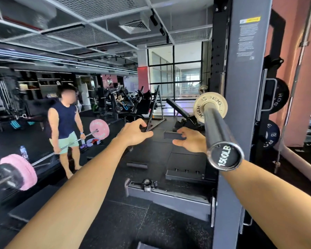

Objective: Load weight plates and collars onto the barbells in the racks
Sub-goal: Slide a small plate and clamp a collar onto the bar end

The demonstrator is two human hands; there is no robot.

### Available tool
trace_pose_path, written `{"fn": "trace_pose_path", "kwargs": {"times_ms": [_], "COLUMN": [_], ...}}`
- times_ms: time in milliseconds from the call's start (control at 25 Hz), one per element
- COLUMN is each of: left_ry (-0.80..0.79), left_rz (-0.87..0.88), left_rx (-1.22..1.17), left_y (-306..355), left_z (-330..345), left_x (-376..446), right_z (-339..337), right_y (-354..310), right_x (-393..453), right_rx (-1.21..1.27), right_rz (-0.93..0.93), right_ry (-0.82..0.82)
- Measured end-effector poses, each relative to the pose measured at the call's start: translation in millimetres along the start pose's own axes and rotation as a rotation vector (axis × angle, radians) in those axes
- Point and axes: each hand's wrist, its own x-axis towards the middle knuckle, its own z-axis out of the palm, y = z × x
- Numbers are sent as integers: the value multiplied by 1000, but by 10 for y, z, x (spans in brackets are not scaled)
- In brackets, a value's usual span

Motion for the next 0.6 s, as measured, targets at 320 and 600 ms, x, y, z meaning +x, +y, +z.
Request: {"fn": "trace_pose_path", "kwargs": {"times_ms": [320, 600], "left_ry": [-33, -123], "left_rz": [42, 88], "left_rx": [4, -17], "left_y": [-959, -1655], "left_z": [-537, -486], "left_x": [-63, 242], "right_z": [473, 1048], "right_y": [-1056, -1321], "right_x": [-56, 198], "right_rx": [-4, -27], "right_rz": [94, 164], "right_ry": [-79, -99]}}
